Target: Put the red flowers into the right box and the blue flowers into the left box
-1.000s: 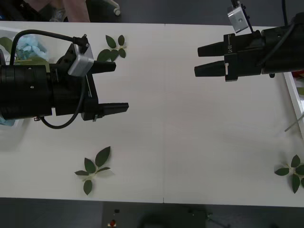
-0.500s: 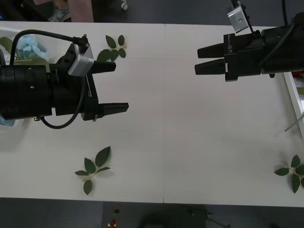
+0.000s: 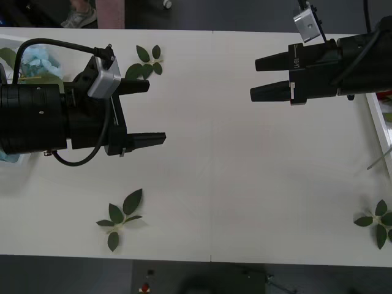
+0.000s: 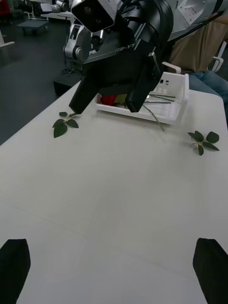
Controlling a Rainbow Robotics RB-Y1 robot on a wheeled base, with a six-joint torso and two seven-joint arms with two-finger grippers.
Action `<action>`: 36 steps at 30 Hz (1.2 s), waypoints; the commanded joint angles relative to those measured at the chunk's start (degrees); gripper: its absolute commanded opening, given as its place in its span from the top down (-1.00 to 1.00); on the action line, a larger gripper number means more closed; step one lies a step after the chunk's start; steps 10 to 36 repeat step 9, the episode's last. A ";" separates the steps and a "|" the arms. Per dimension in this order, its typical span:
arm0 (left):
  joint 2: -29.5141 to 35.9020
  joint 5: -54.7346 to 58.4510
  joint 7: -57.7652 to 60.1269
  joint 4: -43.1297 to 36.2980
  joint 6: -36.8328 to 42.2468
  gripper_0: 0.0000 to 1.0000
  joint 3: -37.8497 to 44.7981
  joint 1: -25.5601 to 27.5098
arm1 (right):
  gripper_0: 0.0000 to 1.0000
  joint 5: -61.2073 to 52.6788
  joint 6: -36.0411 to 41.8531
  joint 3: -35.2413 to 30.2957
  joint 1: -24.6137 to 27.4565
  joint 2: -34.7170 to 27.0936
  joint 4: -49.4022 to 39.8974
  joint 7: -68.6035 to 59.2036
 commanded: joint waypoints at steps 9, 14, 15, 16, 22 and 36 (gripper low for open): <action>-0.48 -0.16 2.13 -0.61 -0.48 -1.00 0.89 -1.38 | -1.00 0.19 -0.36 -0.47 -0.62 -0.79 -0.29 1.46; -0.48 -0.16 2.13 -0.61 -0.48 -1.00 0.89 -1.38 | -1.00 0.19 -0.36 -0.47 -0.62 -0.79 -0.29 1.46; -0.48 -0.16 2.13 -0.61 -0.48 -1.00 0.89 -1.38 | -1.00 0.19 -0.36 -0.47 -0.62 -0.79 -0.29 1.46; -0.48 -0.16 2.13 -0.61 -0.48 -1.00 0.89 -1.38 | -1.00 0.19 -0.36 -0.47 -0.62 -0.79 -0.29 1.46; -0.48 -0.16 2.13 -0.61 -0.48 -1.00 0.89 -1.38 | -1.00 0.19 -0.36 -0.47 -0.62 -0.79 -0.29 1.46; -0.48 -0.16 2.13 -0.61 -0.48 -1.00 0.89 -1.38 | -1.00 0.19 -0.36 -0.47 -0.62 -0.79 -0.29 1.46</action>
